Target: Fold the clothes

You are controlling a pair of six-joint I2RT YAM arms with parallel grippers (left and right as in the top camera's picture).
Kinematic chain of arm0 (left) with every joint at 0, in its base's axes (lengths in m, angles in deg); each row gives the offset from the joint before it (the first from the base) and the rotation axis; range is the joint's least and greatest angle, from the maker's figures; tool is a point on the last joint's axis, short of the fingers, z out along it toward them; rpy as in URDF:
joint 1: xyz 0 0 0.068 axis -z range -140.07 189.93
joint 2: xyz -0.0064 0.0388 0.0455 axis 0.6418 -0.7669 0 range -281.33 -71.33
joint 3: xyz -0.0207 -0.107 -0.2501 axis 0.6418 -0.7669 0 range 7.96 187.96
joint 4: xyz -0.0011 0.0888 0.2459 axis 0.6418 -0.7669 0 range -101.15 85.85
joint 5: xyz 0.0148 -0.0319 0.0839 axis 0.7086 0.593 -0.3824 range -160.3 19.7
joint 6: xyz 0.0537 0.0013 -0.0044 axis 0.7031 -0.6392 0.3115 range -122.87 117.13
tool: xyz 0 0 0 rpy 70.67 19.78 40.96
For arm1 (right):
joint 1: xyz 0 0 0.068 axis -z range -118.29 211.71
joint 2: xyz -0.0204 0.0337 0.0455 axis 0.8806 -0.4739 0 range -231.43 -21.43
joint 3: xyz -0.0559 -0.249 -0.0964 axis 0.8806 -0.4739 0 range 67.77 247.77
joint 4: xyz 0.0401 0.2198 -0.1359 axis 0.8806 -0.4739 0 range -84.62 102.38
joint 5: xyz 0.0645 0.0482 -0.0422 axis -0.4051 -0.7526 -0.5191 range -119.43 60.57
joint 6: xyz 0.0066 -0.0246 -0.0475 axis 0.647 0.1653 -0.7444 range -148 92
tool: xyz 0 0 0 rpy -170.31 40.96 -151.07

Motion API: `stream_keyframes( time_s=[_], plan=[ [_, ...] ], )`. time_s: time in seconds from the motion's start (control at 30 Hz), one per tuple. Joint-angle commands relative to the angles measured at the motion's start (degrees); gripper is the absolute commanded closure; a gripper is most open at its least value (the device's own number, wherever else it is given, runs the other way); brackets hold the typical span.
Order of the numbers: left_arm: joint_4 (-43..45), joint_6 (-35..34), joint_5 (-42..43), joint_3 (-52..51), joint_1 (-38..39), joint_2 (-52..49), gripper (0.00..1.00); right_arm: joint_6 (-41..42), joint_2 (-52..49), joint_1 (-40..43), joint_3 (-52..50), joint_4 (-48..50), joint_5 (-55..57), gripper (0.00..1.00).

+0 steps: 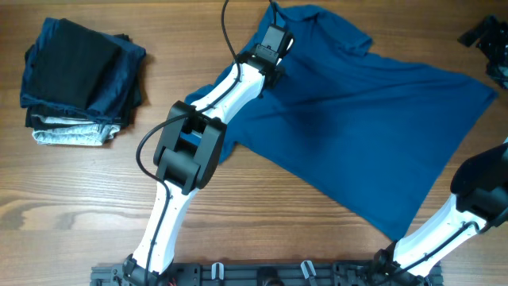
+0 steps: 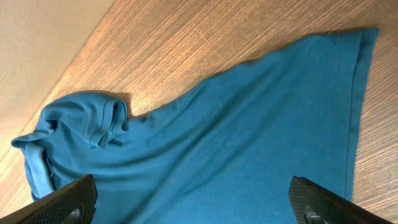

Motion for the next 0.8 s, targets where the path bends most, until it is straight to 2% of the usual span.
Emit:
stream_keyframes(
  time_s=[0.0, 0.07, 0.1, 0.13, 0.2, 0.27, 0.33, 0.43, 0.5, 0.6, 0.7, 0.77],
  plan=[
    [-1.44, -0.13, -1.16, -0.02, -0.07, -0.96, 0.42, 0.2, -0.61, 0.0, 0.09, 0.15, -0.42, 0.01],
    [-1.75, -0.09, -1.16, -0.02, 0.09, -0.96, 0.28, 0.2, -0.61, 0.0, 0.09, 0.15, -0.44, 0.01],
    [-1.95, 0.07, -1.18, -0.02, 0.44, -0.94, 0.25, 0.2, -0.61, 0.0, 0.09, 0.15, -0.44, 0.01],
    [-2.95, 0.13, -1.18, -0.02, 0.76, -0.96, 0.26, 0.2, -0.61, 0.0, 0.09, 0.15, -0.42, 0.0],
    [-4.48, 0.13, -1.18, -0.02, 0.9, -0.96, 0.34, 0.2, -0.61, 0.0, 0.09, 0.15, -0.42, 0.0],
    [-5.01, 0.13, -1.18, -0.02, 0.57, -0.96, 0.48, 0.2, -0.61, 0.0, 0.09, 0.15, -0.42, 0.0],
    [-5.01, 0.13, -1.18, -0.02, 0.04, -0.96, 0.55, 0.22, -0.61, 0.0, 0.09, 0.15, -0.42, 0.01],
    [-4.52, 0.13, -1.68, -0.02, -0.72, -0.96, 0.7, 0.2, -0.61, 0.0, 0.09, 0.15, -0.42, 0.0],
    [-3.85, 0.09, -5.03, 0.0, -0.72, -0.85, 0.78, 0.2, -0.61, 0.0, 0.09, 0.15, -0.42, 0.0],
    [-2.71, 0.11, -9.81, 0.04, -0.96, 0.04, 0.8, 0.2, -0.61, 0.0, 0.09, 0.15, -0.42, 0.01],
    [-1.62, -0.07, -9.77, 0.04, -2.45, 0.76, 0.79, 0.2, -0.61, 0.0, 0.09, 0.15, -0.42, 0.01],
    [-1.01, -3.19, -9.7, 0.04, -4.63, 0.76, 0.78, 0.2, -0.61, 0.02, 0.09, 0.15, -0.42, 0.0]
  ],
)
